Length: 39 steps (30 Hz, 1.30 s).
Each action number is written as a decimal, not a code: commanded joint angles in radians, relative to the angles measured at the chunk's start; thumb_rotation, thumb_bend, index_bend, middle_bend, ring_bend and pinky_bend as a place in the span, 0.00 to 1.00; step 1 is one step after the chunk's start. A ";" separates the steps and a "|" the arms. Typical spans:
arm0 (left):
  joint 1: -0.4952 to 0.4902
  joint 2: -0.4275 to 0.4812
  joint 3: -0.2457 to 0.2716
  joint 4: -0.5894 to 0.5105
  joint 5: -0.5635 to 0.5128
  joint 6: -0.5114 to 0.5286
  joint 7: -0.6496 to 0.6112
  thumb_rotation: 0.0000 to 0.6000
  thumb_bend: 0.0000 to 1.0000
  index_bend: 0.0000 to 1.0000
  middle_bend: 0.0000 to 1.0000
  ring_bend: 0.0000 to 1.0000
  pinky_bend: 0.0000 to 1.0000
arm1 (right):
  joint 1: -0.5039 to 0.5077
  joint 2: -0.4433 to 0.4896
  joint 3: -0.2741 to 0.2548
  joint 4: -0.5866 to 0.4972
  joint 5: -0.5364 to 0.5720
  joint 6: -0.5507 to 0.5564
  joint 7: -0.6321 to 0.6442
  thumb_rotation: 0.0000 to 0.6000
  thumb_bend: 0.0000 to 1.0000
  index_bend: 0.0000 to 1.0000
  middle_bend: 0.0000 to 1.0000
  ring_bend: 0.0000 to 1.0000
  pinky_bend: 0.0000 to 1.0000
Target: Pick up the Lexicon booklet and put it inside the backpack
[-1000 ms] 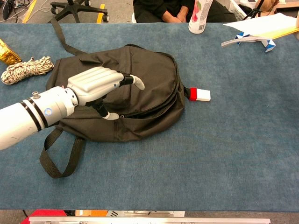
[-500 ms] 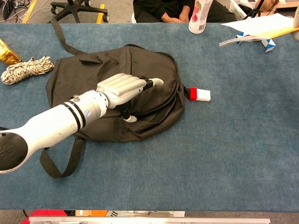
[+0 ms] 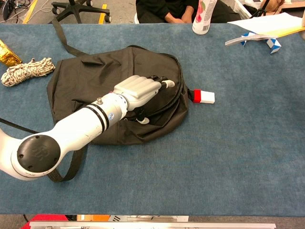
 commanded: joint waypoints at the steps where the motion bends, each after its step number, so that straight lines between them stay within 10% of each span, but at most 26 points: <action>1: -0.025 -0.032 -0.012 0.031 -0.034 0.022 0.020 1.00 0.17 0.00 0.03 0.04 0.25 | -0.001 0.000 0.000 -0.001 0.001 0.000 0.001 1.00 0.69 0.70 0.62 0.57 0.76; 21: -0.010 -0.117 0.024 0.168 -0.003 0.119 -0.007 1.00 0.19 0.08 0.10 0.12 0.27 | -0.010 0.005 0.006 -0.011 0.002 0.014 0.014 1.00 0.69 0.71 0.62 0.57 0.76; 39: 0.107 -0.201 -0.038 0.393 0.258 0.177 -0.344 1.00 0.34 0.62 0.71 0.77 0.98 | -0.021 0.009 0.014 -0.037 -0.002 0.040 0.035 1.00 0.69 0.72 0.63 0.58 0.77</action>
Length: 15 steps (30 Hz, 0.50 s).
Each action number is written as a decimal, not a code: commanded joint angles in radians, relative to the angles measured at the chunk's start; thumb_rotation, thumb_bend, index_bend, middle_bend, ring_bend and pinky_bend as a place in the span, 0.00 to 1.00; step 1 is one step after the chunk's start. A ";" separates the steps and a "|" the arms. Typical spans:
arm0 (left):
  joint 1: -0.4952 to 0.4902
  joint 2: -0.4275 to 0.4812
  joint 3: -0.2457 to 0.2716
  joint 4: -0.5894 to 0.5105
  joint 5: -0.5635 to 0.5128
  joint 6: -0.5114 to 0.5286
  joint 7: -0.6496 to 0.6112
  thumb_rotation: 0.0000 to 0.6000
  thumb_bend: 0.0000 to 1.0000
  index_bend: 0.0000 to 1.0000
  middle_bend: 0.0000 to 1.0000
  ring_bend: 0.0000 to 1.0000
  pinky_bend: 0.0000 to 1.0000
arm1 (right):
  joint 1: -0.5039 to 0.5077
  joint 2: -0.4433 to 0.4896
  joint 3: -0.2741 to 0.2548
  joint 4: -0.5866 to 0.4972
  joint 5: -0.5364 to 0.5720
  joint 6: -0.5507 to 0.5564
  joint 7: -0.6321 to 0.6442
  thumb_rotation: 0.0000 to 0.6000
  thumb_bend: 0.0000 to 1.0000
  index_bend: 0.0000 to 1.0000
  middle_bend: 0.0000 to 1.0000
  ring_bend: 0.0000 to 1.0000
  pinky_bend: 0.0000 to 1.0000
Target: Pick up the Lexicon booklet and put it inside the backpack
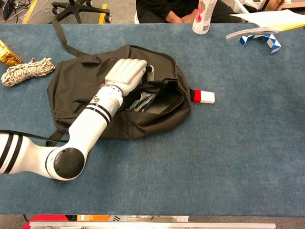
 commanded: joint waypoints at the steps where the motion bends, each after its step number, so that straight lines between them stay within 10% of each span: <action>1: 0.023 0.005 -0.034 0.002 0.000 -0.006 -0.044 1.00 0.34 0.63 0.72 0.77 0.98 | -0.002 0.002 0.000 -0.004 -0.003 0.003 0.003 1.00 0.69 0.72 0.63 0.58 0.77; 15: 0.126 0.268 -0.149 -0.314 -0.061 -0.142 -0.282 1.00 0.34 0.64 0.73 0.77 0.99 | 0.004 0.005 -0.013 -0.030 -0.025 -0.009 0.015 1.00 0.69 0.72 0.63 0.58 0.77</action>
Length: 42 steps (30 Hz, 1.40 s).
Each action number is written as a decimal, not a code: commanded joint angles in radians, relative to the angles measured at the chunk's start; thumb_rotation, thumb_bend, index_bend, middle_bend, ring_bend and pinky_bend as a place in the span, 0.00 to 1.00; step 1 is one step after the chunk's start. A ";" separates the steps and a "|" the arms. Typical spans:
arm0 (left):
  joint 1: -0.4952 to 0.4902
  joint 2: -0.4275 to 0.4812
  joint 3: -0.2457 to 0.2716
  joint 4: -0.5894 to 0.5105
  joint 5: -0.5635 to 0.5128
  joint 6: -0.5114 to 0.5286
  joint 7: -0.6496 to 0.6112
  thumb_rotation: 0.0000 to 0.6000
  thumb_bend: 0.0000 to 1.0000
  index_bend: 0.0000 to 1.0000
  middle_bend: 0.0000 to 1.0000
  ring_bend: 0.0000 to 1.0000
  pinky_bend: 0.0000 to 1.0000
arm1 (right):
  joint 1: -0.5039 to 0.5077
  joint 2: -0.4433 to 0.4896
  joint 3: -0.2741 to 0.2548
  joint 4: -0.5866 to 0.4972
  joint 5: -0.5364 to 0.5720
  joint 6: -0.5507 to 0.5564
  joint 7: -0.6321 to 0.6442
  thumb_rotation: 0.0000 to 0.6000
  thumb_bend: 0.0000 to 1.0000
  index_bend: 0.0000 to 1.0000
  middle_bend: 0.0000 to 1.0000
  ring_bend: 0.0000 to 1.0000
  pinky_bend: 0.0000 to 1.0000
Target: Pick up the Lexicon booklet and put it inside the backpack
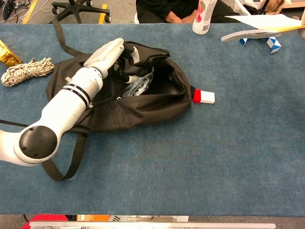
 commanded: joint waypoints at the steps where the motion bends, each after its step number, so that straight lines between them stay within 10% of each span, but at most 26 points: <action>1: 0.029 0.073 -0.022 -0.078 -0.017 -0.039 -0.047 1.00 0.34 0.64 0.73 0.77 0.99 | 0.002 -0.003 0.000 0.000 -0.003 0.000 0.000 1.00 0.69 0.72 0.63 0.58 0.77; 42: 0.096 0.308 -0.058 -0.344 -0.026 -0.004 -0.220 1.00 0.34 0.63 0.73 0.77 0.99 | 0.248 -0.260 0.040 0.063 -0.027 -0.199 -0.129 1.00 0.69 0.72 0.63 0.58 0.77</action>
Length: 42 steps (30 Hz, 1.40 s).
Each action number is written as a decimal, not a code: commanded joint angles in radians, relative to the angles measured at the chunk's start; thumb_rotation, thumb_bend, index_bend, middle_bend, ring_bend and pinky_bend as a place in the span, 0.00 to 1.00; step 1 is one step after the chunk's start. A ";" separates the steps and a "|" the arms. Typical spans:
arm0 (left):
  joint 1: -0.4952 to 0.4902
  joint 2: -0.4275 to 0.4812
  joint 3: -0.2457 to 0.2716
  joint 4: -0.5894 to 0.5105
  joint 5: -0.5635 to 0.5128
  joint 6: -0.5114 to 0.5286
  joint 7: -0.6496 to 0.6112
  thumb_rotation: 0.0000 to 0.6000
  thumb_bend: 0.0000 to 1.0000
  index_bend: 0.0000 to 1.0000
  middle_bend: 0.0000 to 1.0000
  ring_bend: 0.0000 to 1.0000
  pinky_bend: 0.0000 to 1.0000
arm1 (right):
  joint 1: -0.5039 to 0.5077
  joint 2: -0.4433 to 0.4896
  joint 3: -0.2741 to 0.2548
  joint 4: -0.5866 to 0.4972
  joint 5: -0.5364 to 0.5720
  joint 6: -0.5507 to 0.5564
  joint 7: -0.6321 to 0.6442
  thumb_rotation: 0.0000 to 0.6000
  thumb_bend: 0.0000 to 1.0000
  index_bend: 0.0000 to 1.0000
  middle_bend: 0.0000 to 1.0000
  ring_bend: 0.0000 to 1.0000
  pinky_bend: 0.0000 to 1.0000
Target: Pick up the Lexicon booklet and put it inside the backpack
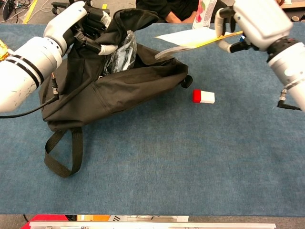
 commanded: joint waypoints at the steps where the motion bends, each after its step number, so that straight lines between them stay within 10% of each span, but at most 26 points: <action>1: 0.003 0.004 0.006 -0.005 0.004 0.003 -0.004 1.00 0.34 0.63 0.73 0.77 0.99 | 0.032 -0.033 0.008 0.018 0.012 -0.035 -0.027 1.00 0.69 0.72 0.63 0.58 0.77; 19: 0.007 0.035 0.033 -0.037 0.010 0.000 -0.024 1.00 0.34 0.63 0.72 0.77 0.99 | 0.169 -0.147 0.004 0.043 0.015 -0.140 -0.126 1.00 0.69 0.72 0.63 0.58 0.77; 42: 0.000 0.055 0.061 -0.049 0.014 -0.002 -0.016 1.00 0.34 0.62 0.72 0.75 0.96 | 0.215 -0.235 -0.069 0.213 -0.093 -0.083 0.065 1.00 0.69 0.73 0.64 0.59 0.77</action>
